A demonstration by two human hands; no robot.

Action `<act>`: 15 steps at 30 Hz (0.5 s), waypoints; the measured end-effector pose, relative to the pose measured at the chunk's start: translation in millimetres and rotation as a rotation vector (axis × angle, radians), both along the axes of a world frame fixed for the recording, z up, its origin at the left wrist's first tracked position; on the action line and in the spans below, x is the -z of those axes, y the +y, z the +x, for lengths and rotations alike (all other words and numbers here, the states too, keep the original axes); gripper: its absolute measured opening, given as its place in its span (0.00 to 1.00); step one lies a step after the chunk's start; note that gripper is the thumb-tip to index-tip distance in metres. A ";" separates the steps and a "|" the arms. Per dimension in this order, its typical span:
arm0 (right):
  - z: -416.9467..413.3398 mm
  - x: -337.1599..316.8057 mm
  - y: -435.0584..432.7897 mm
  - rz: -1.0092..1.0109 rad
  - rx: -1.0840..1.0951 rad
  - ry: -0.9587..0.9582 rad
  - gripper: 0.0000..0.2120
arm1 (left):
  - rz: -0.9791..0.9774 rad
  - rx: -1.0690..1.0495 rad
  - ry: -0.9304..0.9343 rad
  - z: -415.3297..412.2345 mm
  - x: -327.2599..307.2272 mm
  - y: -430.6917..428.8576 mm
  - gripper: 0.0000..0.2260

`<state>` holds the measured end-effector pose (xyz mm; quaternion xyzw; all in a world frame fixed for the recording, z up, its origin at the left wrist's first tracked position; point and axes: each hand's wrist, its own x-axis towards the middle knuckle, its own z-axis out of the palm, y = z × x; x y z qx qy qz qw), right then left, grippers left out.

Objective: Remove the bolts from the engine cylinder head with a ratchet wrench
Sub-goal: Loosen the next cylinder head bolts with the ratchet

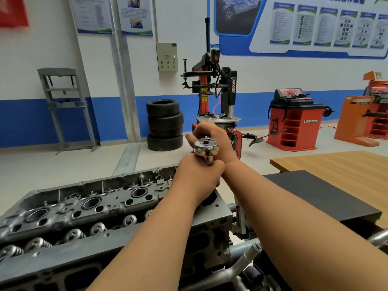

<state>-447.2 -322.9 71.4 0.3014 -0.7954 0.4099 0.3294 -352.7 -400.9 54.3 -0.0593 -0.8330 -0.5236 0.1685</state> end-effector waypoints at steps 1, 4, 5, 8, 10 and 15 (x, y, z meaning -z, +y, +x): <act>0.6 -0.2 0.9 -0.003 -0.004 -0.003 0.11 | 0.002 -0.013 0.005 0.3 -0.5 0.9 0.09; 12.0 -0.7 9.7 -0.010 0.062 0.011 0.10 | 0.021 -0.047 0.008 3.0 -2.1 5.1 0.09; 19.0 -0.9 15.2 -0.003 0.108 0.030 0.09 | 0.023 -0.055 0.007 3.8 -2.0 5.8 0.10; 49.0 -2.4 38.8 0.066 0.272 0.033 0.06 | 0.036 -0.023 -0.026 9.4 -3.5 7.2 0.13; 79.5 -0.3 54.1 0.221 0.448 -0.007 0.10 | 0.043 0.001 -0.042 12.0 -5.0 8.1 0.13; 175.5 17.0 59.0 0.461 0.682 0.187 0.30 | -0.131 -0.058 0.034 10.0 -6.5 9.2 0.12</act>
